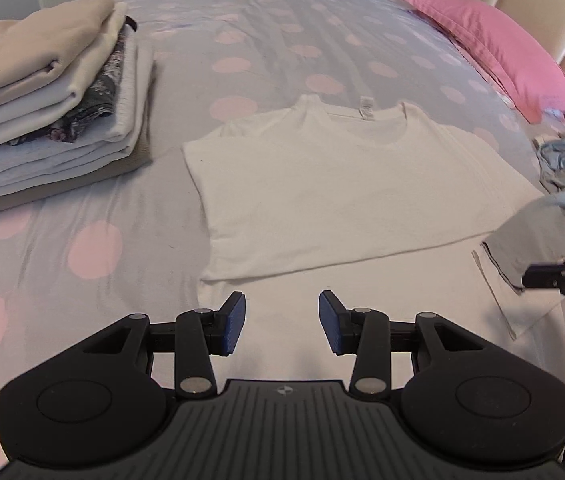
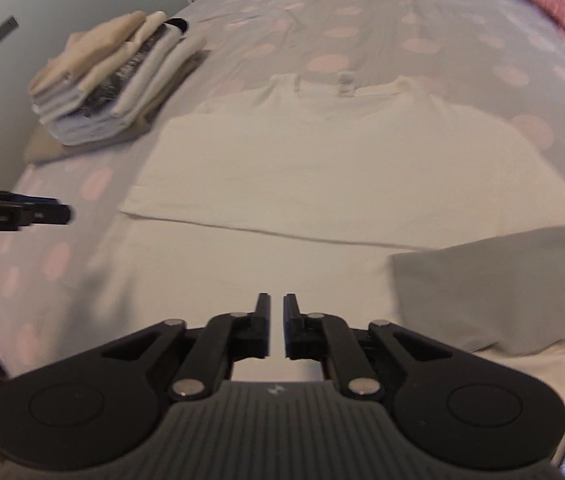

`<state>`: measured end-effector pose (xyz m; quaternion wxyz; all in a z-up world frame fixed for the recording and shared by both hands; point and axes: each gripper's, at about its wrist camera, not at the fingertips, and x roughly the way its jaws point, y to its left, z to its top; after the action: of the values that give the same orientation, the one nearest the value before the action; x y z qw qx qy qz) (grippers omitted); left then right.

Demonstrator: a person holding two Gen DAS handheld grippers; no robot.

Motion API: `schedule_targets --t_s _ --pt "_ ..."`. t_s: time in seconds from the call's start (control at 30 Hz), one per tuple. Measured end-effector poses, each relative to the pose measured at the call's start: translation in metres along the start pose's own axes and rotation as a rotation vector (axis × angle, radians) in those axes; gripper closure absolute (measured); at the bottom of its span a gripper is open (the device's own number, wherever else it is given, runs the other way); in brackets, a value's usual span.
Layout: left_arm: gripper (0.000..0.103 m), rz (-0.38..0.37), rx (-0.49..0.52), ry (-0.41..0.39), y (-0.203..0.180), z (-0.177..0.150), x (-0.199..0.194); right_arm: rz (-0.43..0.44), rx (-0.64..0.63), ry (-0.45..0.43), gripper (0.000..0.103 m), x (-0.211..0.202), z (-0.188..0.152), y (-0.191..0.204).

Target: Fold clothes

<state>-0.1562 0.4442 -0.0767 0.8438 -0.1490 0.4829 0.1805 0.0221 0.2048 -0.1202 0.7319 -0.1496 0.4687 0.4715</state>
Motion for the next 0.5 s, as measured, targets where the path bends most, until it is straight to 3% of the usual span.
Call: schedule_targets --t_s 0.03,0.17,0.33,0.43,0.5 --pt "0.064 -0.003 0.004 0.002 -0.001 0.000 0.000 -0.037 -0.011 0.003 0.072 0.001 -0.002 -0.008" --pt "0.064 -0.013 -0.001 0.002 0.001 0.002 -0.001 -0.150 -0.051 0.056 0.071 0.014 -0.012 -0.036" --pt "0.064 -0.008 -0.007 0.011 0.001 0.003 0.001 -0.178 -0.091 0.131 0.062 0.035 -0.025 -0.050" --pt "0.064 -0.001 -0.003 0.021 0.000 0.004 0.003 -0.208 -0.123 0.147 0.066 0.044 -0.031 -0.051" --pt "0.064 0.003 -0.001 0.027 0.000 0.004 0.005 -0.227 -0.133 0.147 0.081 0.047 -0.032 -0.054"
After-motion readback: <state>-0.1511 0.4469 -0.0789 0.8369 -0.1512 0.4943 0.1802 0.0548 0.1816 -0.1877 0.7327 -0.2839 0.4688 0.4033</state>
